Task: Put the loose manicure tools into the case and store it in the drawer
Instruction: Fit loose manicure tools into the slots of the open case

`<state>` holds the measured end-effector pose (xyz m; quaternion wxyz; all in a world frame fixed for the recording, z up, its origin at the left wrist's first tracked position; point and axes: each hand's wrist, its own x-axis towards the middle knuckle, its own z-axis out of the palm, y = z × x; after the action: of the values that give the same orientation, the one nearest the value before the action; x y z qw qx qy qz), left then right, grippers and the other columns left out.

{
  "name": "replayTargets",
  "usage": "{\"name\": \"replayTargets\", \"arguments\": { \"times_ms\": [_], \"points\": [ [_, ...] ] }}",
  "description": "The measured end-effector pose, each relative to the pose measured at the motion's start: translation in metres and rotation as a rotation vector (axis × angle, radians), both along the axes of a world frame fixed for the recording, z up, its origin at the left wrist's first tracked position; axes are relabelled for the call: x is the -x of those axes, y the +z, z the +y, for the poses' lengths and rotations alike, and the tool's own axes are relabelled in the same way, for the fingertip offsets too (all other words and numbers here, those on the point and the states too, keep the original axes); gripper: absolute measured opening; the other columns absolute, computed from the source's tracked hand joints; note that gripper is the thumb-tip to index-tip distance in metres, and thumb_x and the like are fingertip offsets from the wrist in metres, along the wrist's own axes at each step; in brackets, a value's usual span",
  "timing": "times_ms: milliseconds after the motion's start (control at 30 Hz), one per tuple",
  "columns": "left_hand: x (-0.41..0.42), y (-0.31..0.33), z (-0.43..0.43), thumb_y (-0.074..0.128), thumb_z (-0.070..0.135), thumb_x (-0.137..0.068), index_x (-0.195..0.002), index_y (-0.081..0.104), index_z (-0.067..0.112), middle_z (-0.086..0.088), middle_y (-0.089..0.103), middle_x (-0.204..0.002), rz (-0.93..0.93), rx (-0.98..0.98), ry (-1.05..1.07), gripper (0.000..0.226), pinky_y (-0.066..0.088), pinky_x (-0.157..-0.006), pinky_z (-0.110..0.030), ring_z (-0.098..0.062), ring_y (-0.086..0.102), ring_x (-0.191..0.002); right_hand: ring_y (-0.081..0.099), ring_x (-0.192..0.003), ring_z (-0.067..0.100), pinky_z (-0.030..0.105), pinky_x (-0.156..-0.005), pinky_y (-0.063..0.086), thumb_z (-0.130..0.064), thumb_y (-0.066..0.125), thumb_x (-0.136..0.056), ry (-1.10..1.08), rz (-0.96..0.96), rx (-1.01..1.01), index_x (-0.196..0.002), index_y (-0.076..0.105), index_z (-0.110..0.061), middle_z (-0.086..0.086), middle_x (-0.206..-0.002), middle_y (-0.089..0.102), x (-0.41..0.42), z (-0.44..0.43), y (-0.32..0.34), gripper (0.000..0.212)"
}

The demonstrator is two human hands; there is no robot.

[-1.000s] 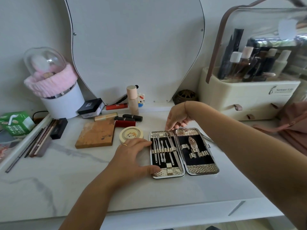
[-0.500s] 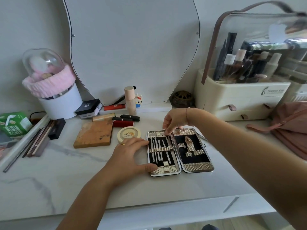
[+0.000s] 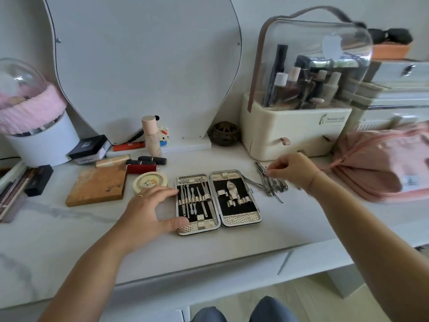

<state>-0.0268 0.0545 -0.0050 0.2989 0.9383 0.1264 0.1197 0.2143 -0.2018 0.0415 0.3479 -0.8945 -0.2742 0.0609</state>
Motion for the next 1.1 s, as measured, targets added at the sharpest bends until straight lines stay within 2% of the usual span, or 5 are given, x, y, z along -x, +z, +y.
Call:
{"name": "replayTargets", "arguments": {
  "times_ms": [167,433,633,800,1100],
  "points": [
    [0.000,0.000,-0.001,0.050,0.090,-0.047,-0.129,0.047,0.038,0.020,0.042,-0.130,0.001,0.055,0.017,0.097,0.033,-0.103,-0.035,-0.007,0.041,-0.120,0.051,-0.055,0.004,0.018,-0.056,0.039,-0.024,0.075,-0.074,0.020,-0.100,0.106,-0.078,0.071,-0.016,-0.009,-0.061,0.060,0.016,0.010,-0.008,0.010],
    [-0.001,-0.002,0.000,0.049,0.092,-0.046,-0.127,0.049,0.038,0.017,0.047,-0.128,-0.017,0.073,0.027,0.098,0.036,-0.101,-0.033,-0.007,0.044,-0.114,0.066,-0.066,0.020,0.024,-0.056,0.048,-0.024,0.065,-0.076,0.001,-0.167,0.287,-0.065,0.071,-0.017,0.005,-0.066,0.071,0.021,0.029,-0.014,0.014],
    [-0.001,-0.003,0.001,0.053,0.085,-0.050,-0.127,0.049,0.037,0.017,0.047,-0.126,-0.032,0.088,0.011,0.091,0.036,-0.094,-0.025,-0.004,0.045,-0.112,0.046,-0.033,0.002,0.009,-0.036,0.034,-0.016,0.065,-0.082,-0.025,-0.010,0.011,-0.075,0.068,-0.008,0.004,-0.054,0.060,0.018,0.019,-0.009,0.011],
    [-0.001,-0.001,0.000,0.054,0.081,-0.052,-0.128,0.048,0.037,0.021,0.043,-0.124,-0.033,0.097,0.009,0.089,0.033,-0.090,-0.020,-0.005,0.044,-0.114,0.043,-0.050,0.016,0.020,-0.042,0.036,-0.020,0.067,-0.082,-0.065,0.089,-0.135,-0.078,0.070,-0.009,0.004,-0.060,0.056,0.016,0.019,-0.002,0.012],
    [0.001,-0.001,-0.001,0.047,0.090,-0.048,-0.127,0.049,0.037,0.023,0.042,-0.123,-0.039,0.083,0.018,0.096,0.035,-0.099,-0.030,-0.007,0.043,-0.116,0.044,-0.051,0.002,0.017,-0.049,0.033,-0.025,0.071,-0.079,0.017,0.078,-0.217,-0.081,0.072,-0.011,-0.006,-0.062,0.054,0.043,0.041,-0.002,0.014]
  ]
}}
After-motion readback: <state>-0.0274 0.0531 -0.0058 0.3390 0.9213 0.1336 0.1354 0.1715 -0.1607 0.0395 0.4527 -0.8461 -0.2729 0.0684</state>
